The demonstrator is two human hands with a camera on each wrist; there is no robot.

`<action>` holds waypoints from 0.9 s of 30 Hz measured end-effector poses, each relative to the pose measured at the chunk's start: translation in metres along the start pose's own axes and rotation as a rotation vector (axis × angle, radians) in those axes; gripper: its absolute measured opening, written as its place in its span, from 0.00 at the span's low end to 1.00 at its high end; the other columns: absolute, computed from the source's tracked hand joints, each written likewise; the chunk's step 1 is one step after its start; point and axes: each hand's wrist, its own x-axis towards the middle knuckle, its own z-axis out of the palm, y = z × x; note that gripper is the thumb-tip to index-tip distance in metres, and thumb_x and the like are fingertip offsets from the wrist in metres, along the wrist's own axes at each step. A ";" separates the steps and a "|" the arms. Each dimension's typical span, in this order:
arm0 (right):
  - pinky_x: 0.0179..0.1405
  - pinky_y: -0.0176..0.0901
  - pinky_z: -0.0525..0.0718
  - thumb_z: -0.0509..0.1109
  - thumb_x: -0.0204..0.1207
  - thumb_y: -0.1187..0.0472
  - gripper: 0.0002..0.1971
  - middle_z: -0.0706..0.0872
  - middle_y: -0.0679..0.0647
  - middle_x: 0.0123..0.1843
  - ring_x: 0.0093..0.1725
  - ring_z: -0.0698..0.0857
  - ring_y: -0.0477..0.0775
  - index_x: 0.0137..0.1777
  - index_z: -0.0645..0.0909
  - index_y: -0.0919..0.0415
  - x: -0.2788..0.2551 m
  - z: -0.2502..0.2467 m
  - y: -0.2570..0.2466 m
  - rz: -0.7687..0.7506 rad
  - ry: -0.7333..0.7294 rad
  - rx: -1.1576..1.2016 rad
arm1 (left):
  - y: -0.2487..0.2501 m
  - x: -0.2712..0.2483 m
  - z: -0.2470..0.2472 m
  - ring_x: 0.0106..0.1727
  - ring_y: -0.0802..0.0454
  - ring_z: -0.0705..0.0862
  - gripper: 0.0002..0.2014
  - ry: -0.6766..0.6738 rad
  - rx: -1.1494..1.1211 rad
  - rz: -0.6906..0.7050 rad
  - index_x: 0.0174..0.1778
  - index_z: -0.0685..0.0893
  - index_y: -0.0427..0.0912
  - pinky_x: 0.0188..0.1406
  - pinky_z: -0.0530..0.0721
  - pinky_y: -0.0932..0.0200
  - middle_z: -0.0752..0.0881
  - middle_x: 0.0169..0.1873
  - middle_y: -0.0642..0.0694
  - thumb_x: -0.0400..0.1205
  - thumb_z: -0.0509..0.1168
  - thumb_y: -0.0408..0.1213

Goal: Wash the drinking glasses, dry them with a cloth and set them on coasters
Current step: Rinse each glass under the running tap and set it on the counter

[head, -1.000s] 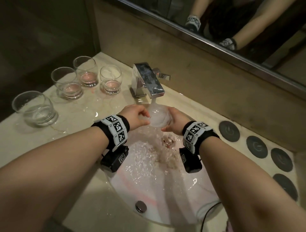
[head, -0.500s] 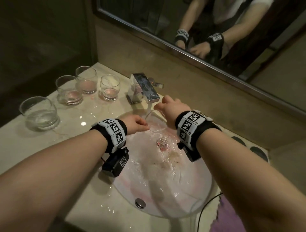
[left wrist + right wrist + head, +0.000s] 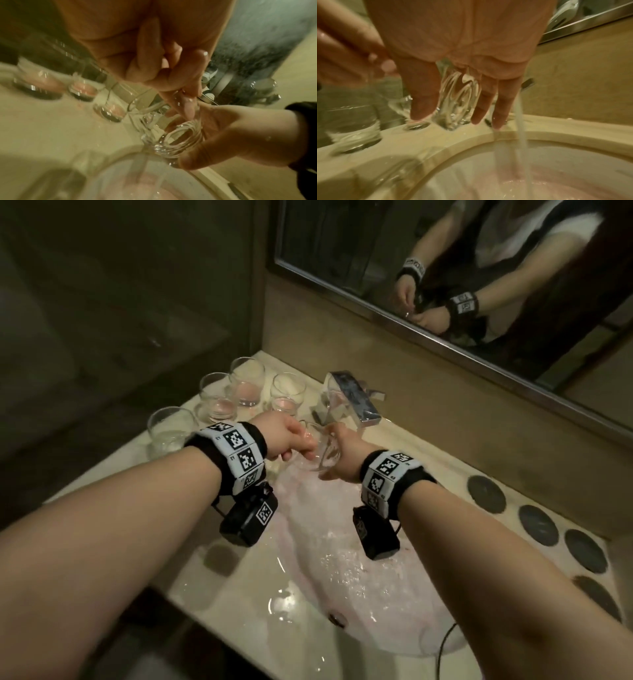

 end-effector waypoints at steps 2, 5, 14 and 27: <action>0.58 0.41 0.76 0.81 0.65 0.56 0.41 0.75 0.50 0.65 0.63 0.78 0.54 0.75 0.62 0.54 0.006 0.012 -0.018 -0.038 0.008 0.040 | -0.002 -0.007 -0.013 0.20 0.61 0.76 0.07 0.074 0.123 0.002 0.39 0.86 0.40 0.22 0.75 0.67 0.91 0.39 0.49 0.79 0.68 0.39; 0.61 0.50 0.80 0.80 0.65 0.57 0.41 0.76 0.56 0.68 0.62 0.80 0.57 0.75 0.62 0.55 0.018 0.026 -0.043 -0.082 -0.025 0.128 | -0.011 -0.019 -0.029 0.30 0.53 0.84 0.06 0.153 0.374 -0.052 0.35 0.84 0.43 0.43 0.86 0.58 0.89 0.34 0.46 0.78 0.67 0.37; 0.60 0.44 0.77 0.73 0.74 0.55 0.35 0.76 0.58 0.70 0.64 0.80 0.58 0.77 0.61 0.56 0.036 0.041 -0.061 -0.062 -0.111 0.079 | -0.042 -0.034 -0.035 0.50 0.46 0.83 0.09 0.074 0.983 -0.144 0.50 0.83 0.46 0.48 0.82 0.54 0.84 0.46 0.47 0.82 0.57 0.37; 0.52 0.39 0.76 0.69 0.77 0.60 0.26 0.84 0.54 0.62 0.59 0.82 0.54 0.74 0.66 0.59 0.052 0.039 -0.065 -0.100 -0.106 0.062 | -0.036 -0.014 -0.055 0.38 0.55 0.79 0.15 0.241 0.653 -0.088 0.42 0.81 0.48 0.37 0.75 0.59 0.81 0.34 0.52 0.82 0.59 0.55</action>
